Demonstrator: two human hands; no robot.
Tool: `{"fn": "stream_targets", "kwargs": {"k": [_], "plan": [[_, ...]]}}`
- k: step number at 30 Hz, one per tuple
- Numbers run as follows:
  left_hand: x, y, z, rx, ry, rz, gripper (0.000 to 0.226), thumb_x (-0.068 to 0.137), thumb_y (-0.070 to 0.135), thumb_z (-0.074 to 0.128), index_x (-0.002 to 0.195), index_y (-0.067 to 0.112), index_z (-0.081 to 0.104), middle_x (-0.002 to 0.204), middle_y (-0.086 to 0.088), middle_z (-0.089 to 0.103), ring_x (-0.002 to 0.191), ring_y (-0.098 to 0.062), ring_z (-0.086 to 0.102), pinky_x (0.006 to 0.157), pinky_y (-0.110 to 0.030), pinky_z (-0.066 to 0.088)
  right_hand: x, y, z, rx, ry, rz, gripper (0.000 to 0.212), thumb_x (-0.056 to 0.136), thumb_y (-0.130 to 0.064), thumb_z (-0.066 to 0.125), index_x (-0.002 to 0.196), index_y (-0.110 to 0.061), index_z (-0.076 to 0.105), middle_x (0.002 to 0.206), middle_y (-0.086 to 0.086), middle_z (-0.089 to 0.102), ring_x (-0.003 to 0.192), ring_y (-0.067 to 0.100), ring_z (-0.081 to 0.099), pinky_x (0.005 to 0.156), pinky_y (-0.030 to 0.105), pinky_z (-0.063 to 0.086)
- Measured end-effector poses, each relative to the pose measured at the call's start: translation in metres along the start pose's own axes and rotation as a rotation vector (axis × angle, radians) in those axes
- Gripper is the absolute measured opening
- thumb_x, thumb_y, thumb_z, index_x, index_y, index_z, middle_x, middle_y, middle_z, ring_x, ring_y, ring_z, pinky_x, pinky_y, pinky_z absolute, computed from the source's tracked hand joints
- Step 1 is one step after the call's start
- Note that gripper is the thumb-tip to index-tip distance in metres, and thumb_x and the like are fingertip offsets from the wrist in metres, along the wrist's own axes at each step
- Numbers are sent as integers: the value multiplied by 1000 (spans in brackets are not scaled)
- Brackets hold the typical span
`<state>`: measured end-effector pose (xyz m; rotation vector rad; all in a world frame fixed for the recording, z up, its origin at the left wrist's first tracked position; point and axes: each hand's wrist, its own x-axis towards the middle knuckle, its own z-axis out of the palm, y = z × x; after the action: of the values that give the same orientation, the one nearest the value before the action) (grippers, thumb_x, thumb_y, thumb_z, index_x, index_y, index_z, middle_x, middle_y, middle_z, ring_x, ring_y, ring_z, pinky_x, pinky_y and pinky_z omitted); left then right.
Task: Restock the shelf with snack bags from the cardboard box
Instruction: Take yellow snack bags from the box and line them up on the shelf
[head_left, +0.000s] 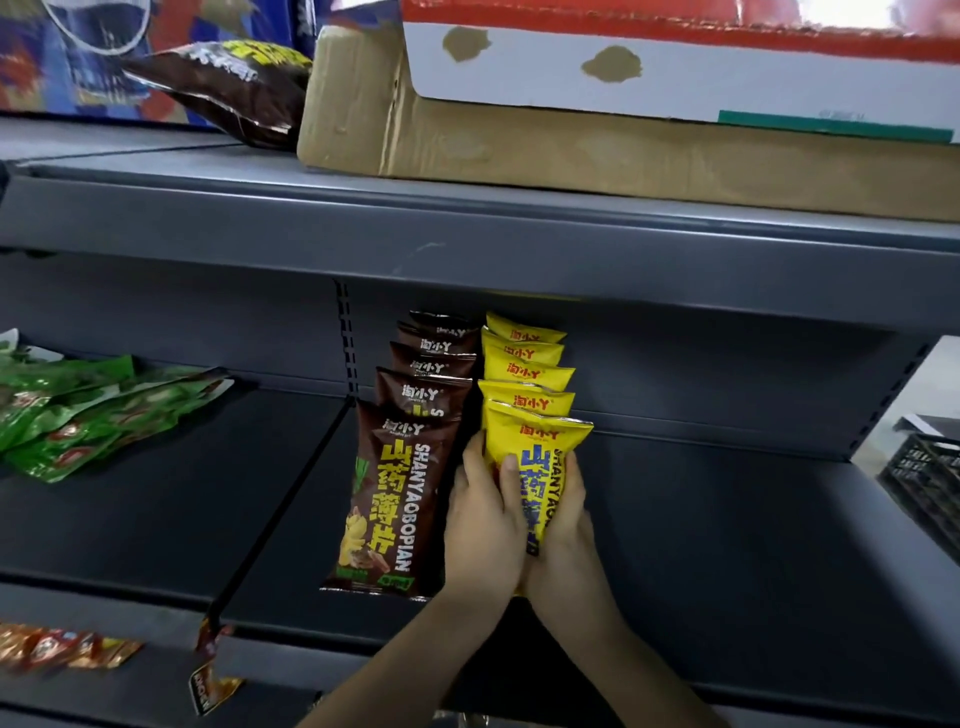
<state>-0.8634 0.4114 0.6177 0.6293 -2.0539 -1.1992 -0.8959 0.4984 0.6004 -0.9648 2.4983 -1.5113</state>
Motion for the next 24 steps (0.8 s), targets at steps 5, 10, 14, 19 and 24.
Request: {"fn": "stream_targets", "kwargs": {"k": [5, 10, 14, 19, 24], "plan": [[-3, 1, 3, -3, -25, 2, 85, 73, 73, 36, 143, 26, 22, 131, 2, 47, 119, -16, 48, 96, -42, 45, 6, 0, -4, -197, 36, -90, 95, 88, -43, 59, 144, -37, -17, 124, -5, 31, 121, 18, 37, 93, 34, 40], [1, -1, 3, 43, -55, 12, 89, 73, 63, 59, 144, 28, 16, 132, 4, 44, 121, -16, 47, 96, -39, 45, 14, -7, -6, -341, 6, -51, 95, 90, -54, 46, 146, -24, -24, 138, 2, 34, 125, 19, 39, 100, 38, 38], [2, 0, 5, 40, -17, 16, 70, 83, 49, 60, 139, 25, 26, 125, 5, 50, 113, -15, 52, 89, -34, 46, 18, 4, -9, -96, -144, -54, 120, 70, -55, 66, 141, -40, -31, 151, -13, 31, 129, 13, 45, 99, 43, 45], [5, -3, 4, 16, -31, -9, 68, 84, 52, 57, 138, 24, 27, 124, 3, 53, 112, -17, 55, 89, -40, 49, 18, 11, -17, 33, -154, -43, 108, 60, -43, 83, 138, -50, 9, 128, -22, 53, 111, 7, 59, 82, 45, 55], [-9, 2, -5, 160, -40, 61, 74, 88, 46, 51, 144, 7, 23, 140, -11, 39, 130, -25, 40, 105, -37, 39, 12, 1, -15, -94, -60, -68, 95, 71, -55, 65, 145, -37, 9, 129, -16, 52, 111, 16, 59, 83, 41, 53]]}}
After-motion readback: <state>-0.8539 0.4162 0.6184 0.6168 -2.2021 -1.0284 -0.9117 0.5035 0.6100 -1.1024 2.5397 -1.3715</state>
